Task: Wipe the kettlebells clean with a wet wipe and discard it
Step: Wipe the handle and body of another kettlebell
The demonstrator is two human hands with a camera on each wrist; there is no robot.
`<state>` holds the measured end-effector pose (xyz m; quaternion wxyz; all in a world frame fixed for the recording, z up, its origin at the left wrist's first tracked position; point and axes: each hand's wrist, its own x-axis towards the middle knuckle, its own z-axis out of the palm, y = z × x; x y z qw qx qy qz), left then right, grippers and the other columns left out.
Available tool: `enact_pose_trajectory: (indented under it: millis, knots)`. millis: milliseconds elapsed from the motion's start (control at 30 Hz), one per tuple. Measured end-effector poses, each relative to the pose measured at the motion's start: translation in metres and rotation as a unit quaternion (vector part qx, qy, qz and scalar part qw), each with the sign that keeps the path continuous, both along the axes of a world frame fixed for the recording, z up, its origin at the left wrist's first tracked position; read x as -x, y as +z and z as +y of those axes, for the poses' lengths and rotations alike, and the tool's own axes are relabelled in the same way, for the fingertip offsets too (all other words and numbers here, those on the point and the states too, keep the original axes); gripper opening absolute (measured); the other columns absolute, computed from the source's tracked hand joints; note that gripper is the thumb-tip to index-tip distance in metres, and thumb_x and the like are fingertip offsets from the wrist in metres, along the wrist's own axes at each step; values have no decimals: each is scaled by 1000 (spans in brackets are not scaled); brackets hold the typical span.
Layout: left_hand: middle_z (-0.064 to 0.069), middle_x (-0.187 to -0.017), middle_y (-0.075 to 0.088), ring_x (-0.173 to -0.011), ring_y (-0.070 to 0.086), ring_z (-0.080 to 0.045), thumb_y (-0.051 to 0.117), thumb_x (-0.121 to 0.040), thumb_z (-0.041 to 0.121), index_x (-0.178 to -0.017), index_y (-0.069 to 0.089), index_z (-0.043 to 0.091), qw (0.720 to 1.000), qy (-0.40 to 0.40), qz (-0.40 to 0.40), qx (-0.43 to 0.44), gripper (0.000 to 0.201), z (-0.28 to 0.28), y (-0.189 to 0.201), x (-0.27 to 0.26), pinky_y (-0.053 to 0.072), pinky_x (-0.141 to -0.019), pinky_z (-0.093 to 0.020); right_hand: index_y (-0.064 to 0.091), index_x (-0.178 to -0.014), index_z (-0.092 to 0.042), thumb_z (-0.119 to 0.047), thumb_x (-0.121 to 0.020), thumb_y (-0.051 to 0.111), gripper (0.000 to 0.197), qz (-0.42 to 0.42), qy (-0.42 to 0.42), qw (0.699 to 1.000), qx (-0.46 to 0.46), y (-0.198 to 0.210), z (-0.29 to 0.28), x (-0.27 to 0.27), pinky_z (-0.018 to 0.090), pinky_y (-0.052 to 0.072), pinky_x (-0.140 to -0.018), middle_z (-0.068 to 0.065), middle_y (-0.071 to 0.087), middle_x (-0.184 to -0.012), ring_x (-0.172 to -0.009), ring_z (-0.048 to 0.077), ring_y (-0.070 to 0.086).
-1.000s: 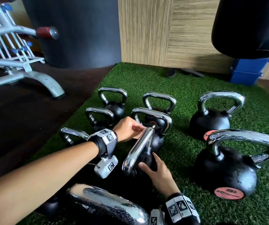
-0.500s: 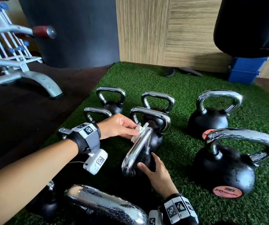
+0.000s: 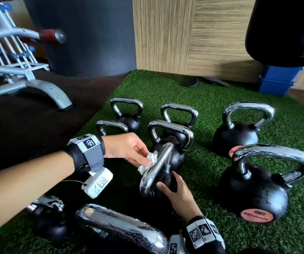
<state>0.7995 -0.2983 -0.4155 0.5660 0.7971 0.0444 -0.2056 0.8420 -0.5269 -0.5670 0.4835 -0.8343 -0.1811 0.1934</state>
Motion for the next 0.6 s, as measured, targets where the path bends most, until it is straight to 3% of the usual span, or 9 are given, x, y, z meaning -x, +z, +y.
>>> enact_pose_trajectory:
  millis: [133, 267, 467, 600]
  knots:
    - [-8, -87, 78, -75, 74, -11, 75, -85, -2, -96, 76, 5, 997, -62, 47, -22, 12, 3, 2, 12, 59, -71, -20, 30, -151, -24, -66, -76, 67, 94, 1, 3, 1000, 1, -1, 0, 0, 32, 29, -117, 0, 39, -153, -140, 16, 36]
    - [-4, -82, 78, -72, 74, -10, 77, -80, -9, -91, 75, 7, 993, -91, 41, -57, 19, -2, -6, 24, 59, -69, -20, 30, -151, -24, -66, -76, 67, 94, 0, 3, 1000, -1, 0, 0, 0, 31, 29, -116, 0, 38, -153, -140, 16, 36]
    - [-1, -80, 78, -70, 74, -9, 84, -74, -5, -83, 79, 18, 993, -88, 11, -76, 25, -6, -15, 36, 58, -67, -19, 29, -151, -26, -68, -75, 66, 95, 3, 5, 1000, -5, -2, -1, 0, 34, 31, -116, 1, 39, -153, -140, 17, 37]
    - [8, -68, 75, -63, 67, 0, 90, -70, 2, -70, 76, 24, 987, -58, -20, -148, 26, -10, -35, 39, 52, -60, -14, 29, -150, -26, -70, -73, 66, 96, -2, 2, 1000, -1, -4, -2, 0, 36, 32, -116, 1, 40, -152, -139, 17, 39]
